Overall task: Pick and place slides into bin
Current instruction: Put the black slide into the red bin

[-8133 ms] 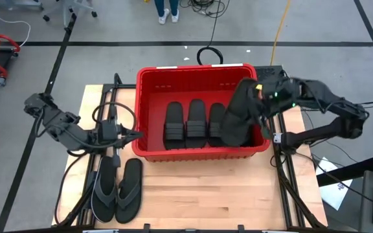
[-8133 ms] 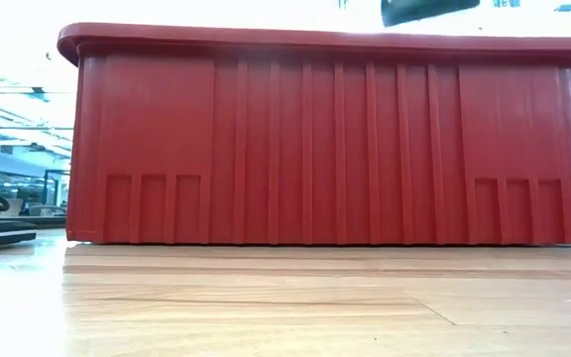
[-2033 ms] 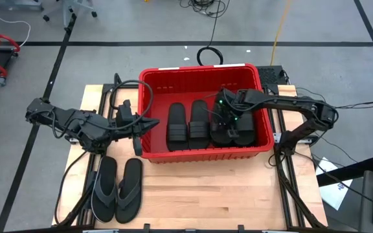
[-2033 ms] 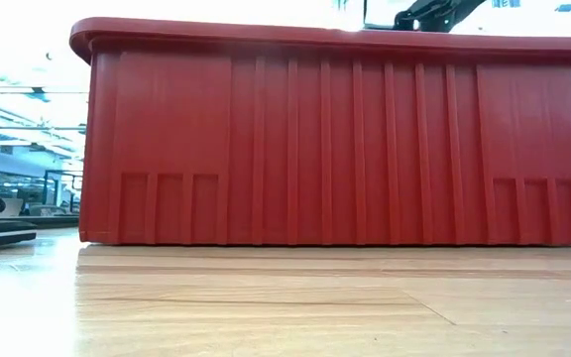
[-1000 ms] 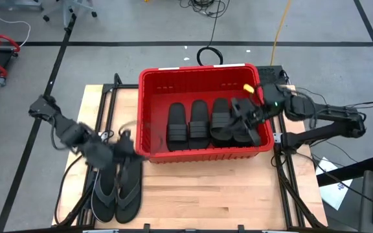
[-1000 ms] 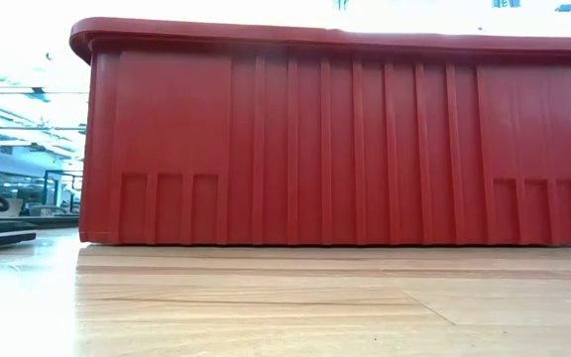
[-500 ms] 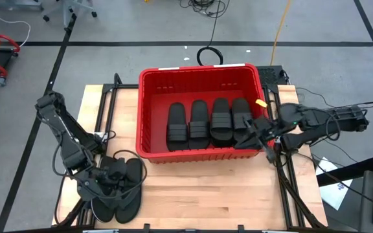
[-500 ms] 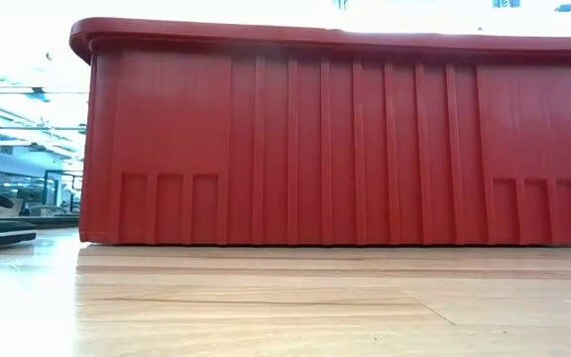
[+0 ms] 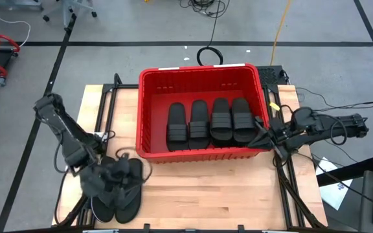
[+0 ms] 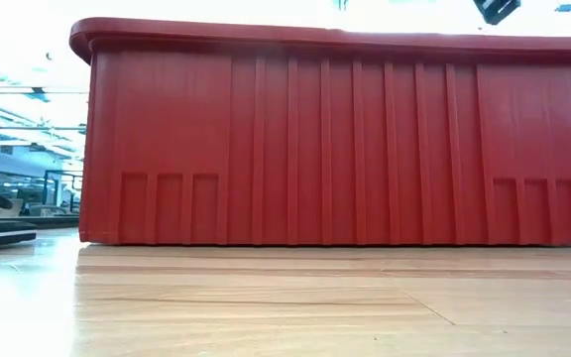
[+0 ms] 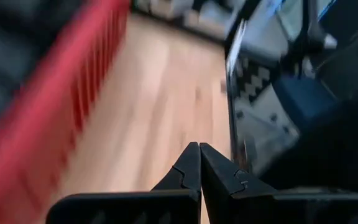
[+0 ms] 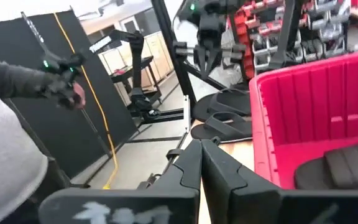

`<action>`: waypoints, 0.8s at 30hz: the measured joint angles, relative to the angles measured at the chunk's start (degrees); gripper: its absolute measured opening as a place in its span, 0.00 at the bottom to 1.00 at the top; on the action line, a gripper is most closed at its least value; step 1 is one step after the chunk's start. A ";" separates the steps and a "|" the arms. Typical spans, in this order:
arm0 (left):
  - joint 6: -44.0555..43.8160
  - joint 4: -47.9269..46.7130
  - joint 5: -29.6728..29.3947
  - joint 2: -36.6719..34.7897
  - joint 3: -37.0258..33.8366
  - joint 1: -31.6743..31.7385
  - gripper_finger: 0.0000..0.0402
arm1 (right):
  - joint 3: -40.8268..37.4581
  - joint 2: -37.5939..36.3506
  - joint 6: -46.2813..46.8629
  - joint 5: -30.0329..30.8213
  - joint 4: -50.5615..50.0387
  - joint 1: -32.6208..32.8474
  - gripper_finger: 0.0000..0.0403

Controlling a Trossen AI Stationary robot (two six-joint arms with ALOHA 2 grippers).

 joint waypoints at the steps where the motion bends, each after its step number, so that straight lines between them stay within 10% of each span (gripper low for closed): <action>1: 4.89 0.74 -0.08 0.00 2.05 1.96 0.00 | -0.25 -0.35 -0.99 -0.09 0.13 0.00 0.00; 10: 51.46 -6.12 -1.24 3.41 24.23 20.09 0.00 | -0.57 -0.75 -5.26 -0.13 0.37 -0.07 0.00; 16: 39.27 -33.87 0.67 -2.30 26.33 29.66 0.00 | -0.57 -0.75 -4.67 -0.20 0.37 -0.06 0.00; 24: 20.66 -23.15 6.69 -18.67 4.71 22.41 0.00 | -0.57 -0.75 0.23 -0.24 0.42 -0.04 0.00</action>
